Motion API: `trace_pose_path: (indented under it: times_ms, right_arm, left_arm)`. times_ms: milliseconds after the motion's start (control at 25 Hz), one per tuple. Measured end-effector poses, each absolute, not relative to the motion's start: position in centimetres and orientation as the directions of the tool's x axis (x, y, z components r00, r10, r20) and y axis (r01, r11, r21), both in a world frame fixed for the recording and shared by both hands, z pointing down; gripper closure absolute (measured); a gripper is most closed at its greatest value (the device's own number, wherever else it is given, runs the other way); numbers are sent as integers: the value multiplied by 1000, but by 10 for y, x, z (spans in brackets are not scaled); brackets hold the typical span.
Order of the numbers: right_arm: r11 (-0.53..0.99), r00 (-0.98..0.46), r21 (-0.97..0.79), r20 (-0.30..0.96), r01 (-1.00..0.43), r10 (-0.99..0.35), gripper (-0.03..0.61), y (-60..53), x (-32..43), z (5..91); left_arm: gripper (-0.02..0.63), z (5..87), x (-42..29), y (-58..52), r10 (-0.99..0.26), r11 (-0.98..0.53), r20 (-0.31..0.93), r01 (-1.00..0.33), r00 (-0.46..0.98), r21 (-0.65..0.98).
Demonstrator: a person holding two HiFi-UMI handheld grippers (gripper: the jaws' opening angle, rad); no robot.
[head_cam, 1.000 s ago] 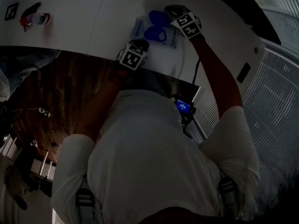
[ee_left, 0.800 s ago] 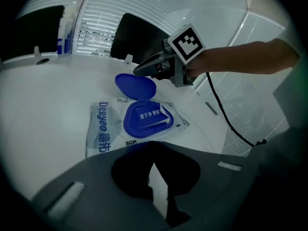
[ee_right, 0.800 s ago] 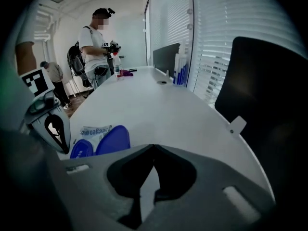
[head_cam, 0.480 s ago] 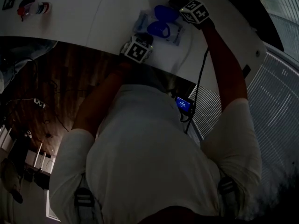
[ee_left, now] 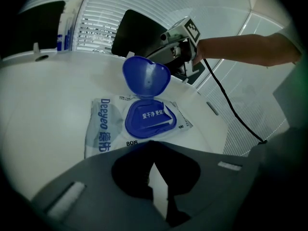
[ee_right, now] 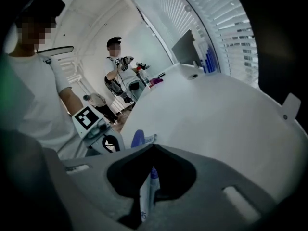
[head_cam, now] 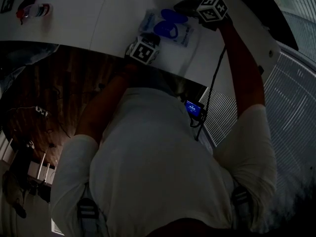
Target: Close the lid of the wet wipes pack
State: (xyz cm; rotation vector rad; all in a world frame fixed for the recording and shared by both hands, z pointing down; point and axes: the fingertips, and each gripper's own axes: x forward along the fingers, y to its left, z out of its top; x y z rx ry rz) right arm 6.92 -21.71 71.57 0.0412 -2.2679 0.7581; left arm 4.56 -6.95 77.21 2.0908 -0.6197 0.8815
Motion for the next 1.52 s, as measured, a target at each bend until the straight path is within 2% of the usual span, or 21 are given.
trace_pose_path:
  times_ms: [240, 440, 960, 1520]
  right_arm:
    - [827, -734, -544, 618, -142, 280, 577, -168, 52, 707]
    - [831, -705, -543, 638, -124, 312, 577, -131, 46, 725]
    - [896, -647, -397, 739, -197, 185, 577, -111, 46, 758]
    - [941, -570, -272, 814, -203, 112, 577, -110, 45, 768]
  left_arm:
    - [612, 771, 45, -74, -139, -585, 757, -669, 639, 458]
    - [612, 772, 44, -76, -133, -578, 756, -670, 641, 465]
    - [612, 776, 44, -74, -126, -569, 760, -674, 638, 471]
    - [612, 771, 42, -75, -147, -571, 757, -679, 637, 461]
